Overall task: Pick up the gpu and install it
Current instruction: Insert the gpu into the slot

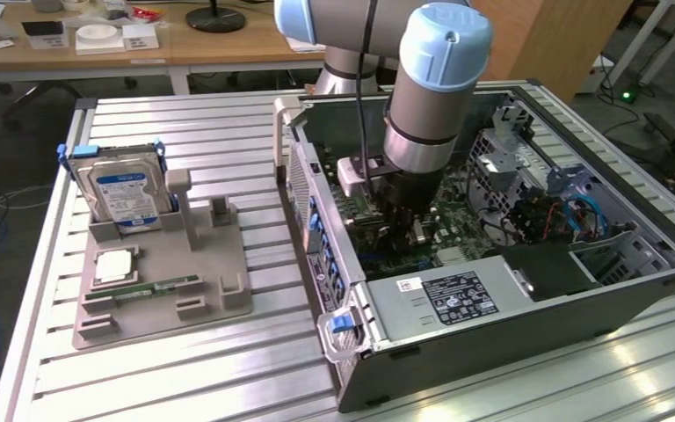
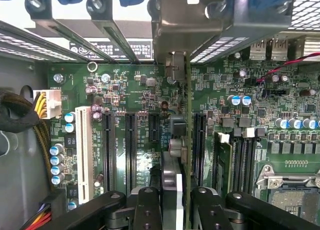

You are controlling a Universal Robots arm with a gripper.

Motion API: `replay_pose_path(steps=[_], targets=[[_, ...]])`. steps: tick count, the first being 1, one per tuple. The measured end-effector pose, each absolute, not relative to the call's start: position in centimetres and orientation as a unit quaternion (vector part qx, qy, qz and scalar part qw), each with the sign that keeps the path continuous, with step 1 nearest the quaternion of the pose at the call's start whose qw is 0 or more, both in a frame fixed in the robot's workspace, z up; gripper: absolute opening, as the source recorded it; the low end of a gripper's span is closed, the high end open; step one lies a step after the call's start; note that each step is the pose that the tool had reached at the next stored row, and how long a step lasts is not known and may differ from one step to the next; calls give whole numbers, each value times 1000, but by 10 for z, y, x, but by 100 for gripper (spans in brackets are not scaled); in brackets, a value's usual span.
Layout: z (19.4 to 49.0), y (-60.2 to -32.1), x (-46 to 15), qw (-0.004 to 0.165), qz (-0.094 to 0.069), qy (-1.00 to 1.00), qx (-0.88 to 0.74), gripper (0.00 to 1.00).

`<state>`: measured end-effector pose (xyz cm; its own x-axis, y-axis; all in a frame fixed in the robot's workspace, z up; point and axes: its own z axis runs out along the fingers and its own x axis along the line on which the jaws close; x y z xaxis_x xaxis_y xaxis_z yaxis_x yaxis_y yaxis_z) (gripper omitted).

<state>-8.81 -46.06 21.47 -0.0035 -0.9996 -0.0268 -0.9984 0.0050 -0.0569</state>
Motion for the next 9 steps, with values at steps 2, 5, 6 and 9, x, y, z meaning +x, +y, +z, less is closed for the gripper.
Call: replay_pose_path(steps=[2,5,6,9], targets=[[214,-461,-88,30,-11,708,-705,28],[213,-461,-88,30,-11,708,-705,28],[213,-461,-88,30,-11,708,-705,28],[213,-461,-88,30,-10,708,-705,28]])
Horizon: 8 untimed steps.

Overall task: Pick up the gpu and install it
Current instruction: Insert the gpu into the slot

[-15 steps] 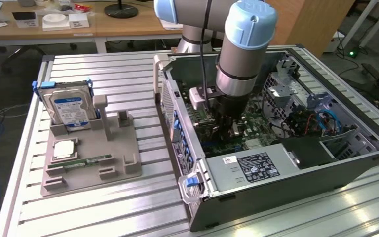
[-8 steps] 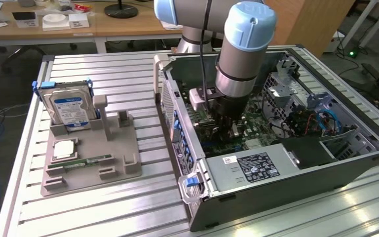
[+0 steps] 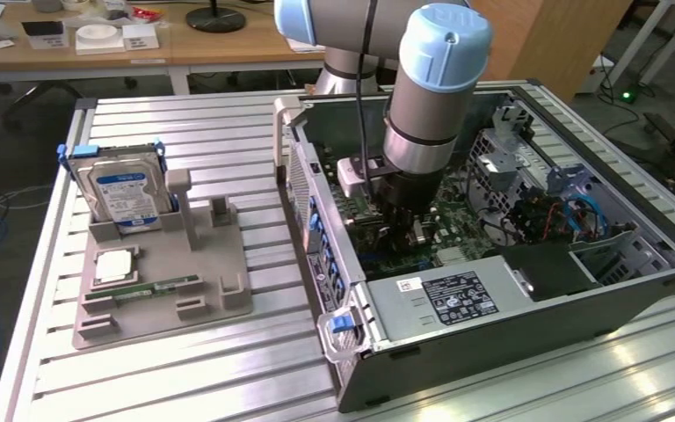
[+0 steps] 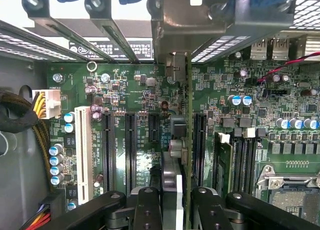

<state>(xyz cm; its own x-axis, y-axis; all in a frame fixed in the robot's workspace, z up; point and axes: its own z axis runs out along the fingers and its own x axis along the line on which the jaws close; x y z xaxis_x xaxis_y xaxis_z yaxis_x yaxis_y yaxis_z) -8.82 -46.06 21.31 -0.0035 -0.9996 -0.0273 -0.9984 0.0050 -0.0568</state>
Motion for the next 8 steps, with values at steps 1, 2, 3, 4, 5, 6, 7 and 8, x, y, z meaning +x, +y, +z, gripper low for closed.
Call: replay_pose_path(steps=[1,2,3,4,5,6,7,8], targets=[[213,-461,-88,30,-11,708,-705,28],[213,-461,-88,30,-11,708,-705,28],[213,-461,-88,30,-11,708,-705,28],[212,-460,-88,32,-10,708,-705,29],[212,-460,-88,32,-11,708,-705,29],[213,-460,-88,31,-11,708,-705,35],[214,-461,-88,31,-11,708,-705,35],[215,-461,-88,31,-11,708,-705,35]])
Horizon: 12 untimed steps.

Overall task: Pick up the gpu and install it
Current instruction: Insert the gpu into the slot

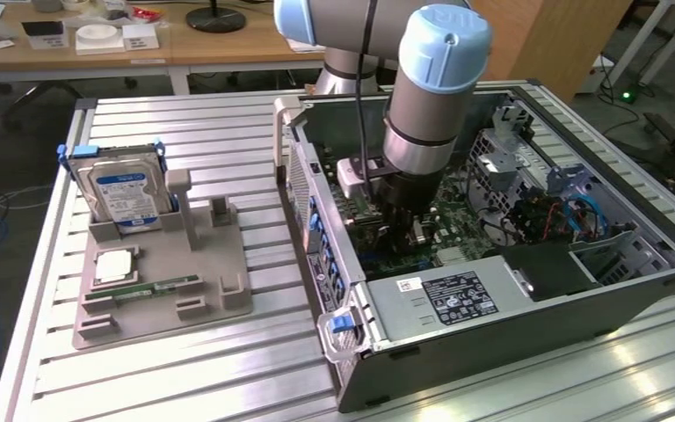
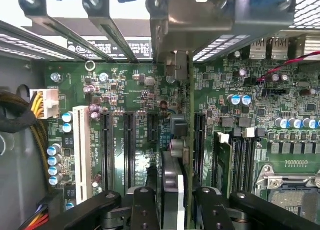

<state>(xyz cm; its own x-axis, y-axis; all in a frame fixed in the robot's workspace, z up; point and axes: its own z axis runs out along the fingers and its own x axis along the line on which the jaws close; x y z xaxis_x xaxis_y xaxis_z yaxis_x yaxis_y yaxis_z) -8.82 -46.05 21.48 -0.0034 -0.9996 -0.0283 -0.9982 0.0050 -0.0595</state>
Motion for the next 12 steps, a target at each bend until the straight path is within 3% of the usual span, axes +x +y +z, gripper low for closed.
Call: replay_pose_path(steps=[12], targets=[[249,-461,-88,37,-17,708,-705,35]])
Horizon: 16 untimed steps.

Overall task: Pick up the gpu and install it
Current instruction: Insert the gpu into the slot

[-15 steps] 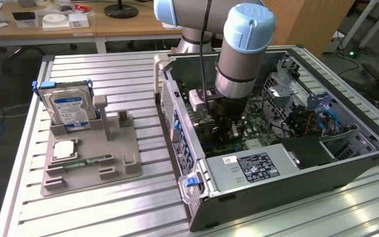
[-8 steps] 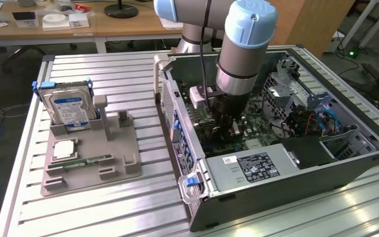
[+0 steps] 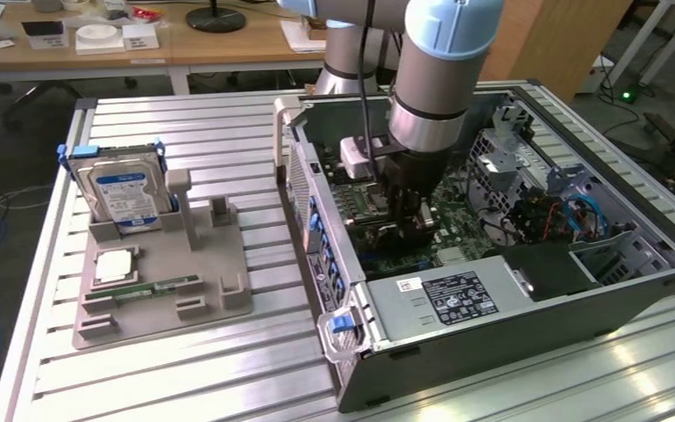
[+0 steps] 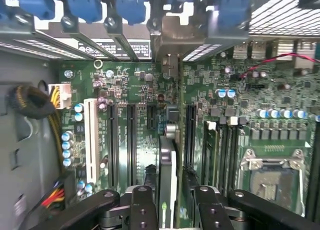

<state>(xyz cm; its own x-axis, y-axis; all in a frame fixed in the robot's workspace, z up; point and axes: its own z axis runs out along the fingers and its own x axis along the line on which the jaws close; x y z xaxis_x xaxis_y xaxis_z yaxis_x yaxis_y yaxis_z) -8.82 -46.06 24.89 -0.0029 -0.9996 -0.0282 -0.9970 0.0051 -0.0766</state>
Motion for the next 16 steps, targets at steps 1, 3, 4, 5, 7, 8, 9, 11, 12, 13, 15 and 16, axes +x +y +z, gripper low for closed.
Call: replay_pose_path(steps=[1,3,4,5,7,8,9,11,12,13,15,16], targets=[[252,-461,-88,38,-18,708,-705,35],[258,-461,-88,39,-19,708,-705,35],[261,-461,-88,40,-20,708,-705,35],[263,-461,-88,41,-21,708,-705,35],[267,-461,-88,42,-22,708,-705,35],[267,-461,-88,43,-23,708,-705,35],[267,-461,-88,43,-23,708,-705,35],[268,-461,-88,43,-23,708,-705,35],[269,-461,-88,43,-23,708,-705,35],[272,-461,-88,43,-23,708,-705,35],[275,-461,-88,44,-24,708,-705,35],[275,-461,-88,44,-24,708,-705,35]])
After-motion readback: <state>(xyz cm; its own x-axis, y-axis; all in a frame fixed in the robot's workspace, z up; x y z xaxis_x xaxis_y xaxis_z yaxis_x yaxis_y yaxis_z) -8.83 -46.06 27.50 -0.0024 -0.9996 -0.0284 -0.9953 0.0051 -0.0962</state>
